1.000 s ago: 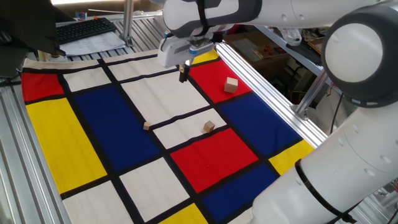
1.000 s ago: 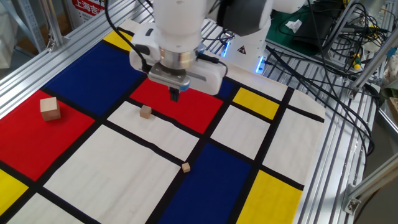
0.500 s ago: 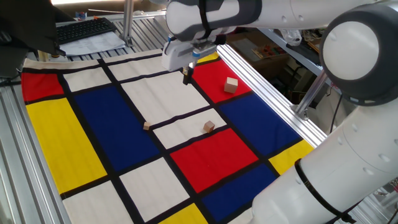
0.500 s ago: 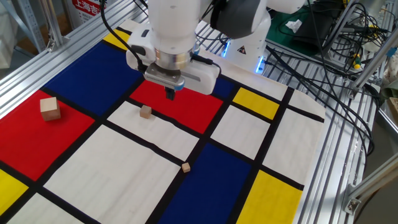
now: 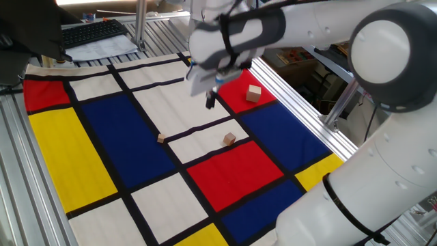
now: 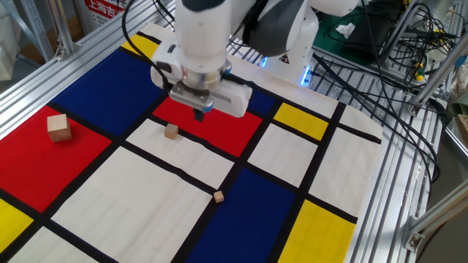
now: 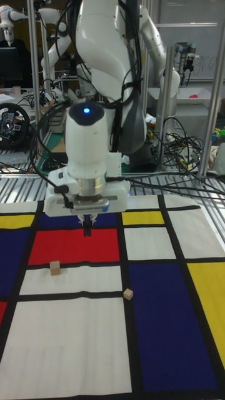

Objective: Approach and touch the side of the small block

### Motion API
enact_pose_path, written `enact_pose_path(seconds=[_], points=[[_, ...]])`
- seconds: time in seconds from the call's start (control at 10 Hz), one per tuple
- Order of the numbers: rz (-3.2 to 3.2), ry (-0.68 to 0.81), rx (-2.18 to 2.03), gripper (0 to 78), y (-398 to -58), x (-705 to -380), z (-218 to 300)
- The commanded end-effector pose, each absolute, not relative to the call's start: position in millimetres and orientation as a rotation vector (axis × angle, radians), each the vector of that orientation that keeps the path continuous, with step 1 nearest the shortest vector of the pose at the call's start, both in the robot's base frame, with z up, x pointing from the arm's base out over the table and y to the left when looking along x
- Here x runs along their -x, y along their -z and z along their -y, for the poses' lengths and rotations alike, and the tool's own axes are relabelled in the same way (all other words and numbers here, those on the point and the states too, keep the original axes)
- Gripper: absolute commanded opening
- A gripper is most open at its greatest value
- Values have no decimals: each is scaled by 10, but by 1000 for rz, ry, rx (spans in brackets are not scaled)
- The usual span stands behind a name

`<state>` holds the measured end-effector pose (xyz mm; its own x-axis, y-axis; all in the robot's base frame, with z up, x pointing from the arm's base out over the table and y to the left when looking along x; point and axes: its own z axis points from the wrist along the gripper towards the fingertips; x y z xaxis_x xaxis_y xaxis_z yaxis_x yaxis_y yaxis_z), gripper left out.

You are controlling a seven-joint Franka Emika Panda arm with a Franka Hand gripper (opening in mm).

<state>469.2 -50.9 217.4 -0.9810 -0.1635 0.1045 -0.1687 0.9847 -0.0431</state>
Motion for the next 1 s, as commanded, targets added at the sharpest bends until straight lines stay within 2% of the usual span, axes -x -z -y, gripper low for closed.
enact_pose_path(seconds=[0.1, 0.4, 1.0], points=[[3047, -40, -176, 0, -1689, -4533, 583], [3049, -26, -173, 0, -1526, -4491, 653], [3049, -43, -117, 0, -1490, -4454, 771]])
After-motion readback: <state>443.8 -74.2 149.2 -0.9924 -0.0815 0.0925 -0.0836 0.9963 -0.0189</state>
